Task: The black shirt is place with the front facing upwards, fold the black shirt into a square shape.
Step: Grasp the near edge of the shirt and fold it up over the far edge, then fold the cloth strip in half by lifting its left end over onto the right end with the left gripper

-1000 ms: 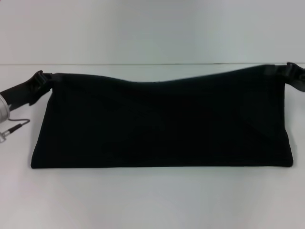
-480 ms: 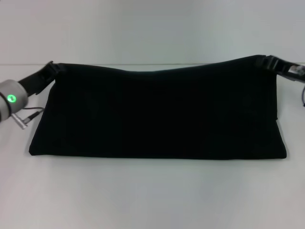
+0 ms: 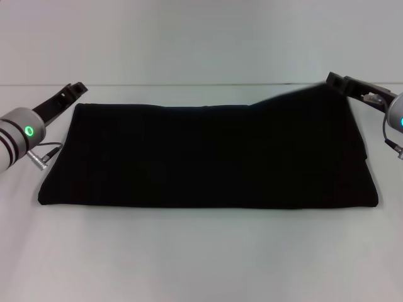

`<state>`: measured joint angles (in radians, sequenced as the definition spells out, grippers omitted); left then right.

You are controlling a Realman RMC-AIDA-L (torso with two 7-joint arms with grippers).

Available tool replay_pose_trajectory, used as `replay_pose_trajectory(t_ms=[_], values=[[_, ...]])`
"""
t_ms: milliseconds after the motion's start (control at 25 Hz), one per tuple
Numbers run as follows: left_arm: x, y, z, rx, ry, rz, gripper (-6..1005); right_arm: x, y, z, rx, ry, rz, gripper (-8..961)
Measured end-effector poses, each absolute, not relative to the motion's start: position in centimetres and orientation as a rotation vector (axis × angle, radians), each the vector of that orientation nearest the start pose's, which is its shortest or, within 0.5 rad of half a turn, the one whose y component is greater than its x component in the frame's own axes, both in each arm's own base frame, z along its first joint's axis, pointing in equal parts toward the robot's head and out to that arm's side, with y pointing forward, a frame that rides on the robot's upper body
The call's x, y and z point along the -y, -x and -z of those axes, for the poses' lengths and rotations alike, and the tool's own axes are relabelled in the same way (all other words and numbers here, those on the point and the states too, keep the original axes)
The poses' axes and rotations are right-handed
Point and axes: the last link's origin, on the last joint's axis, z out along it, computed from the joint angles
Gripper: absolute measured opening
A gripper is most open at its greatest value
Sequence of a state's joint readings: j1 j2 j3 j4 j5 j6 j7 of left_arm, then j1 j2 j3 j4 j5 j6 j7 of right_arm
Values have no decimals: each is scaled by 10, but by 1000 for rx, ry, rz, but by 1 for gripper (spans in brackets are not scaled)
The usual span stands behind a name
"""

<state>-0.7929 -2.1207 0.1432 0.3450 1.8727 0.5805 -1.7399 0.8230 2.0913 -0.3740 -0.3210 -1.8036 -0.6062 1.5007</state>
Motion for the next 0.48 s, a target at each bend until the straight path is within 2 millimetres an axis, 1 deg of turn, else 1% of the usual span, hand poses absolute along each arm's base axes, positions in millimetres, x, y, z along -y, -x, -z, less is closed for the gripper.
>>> replay_pose_trajectory(t_ms=[80, 240, 320, 440, 480], values=[[-439, 313, -7, 1531, 1402, 846, 255, -454, -280, 0, -1215, 1746, -683, 389], [-435, 316, -6, 1540, 1397, 848, 371, -451, -284, 0, -1245, 1723, -707, 493], [-432, 315, -4, 1543, 1431, 868, 434, -447, -288, 0, -1262, 1718, -725, 545], [-422, 310, -6, 1538, 1544, 955, 526, -434, -287, -3, -1223, 1802, -810, 623], [-418, 309, -8, 1538, 1579, 989, 555, -428, -284, -5, -1167, 1871, -843, 649]])
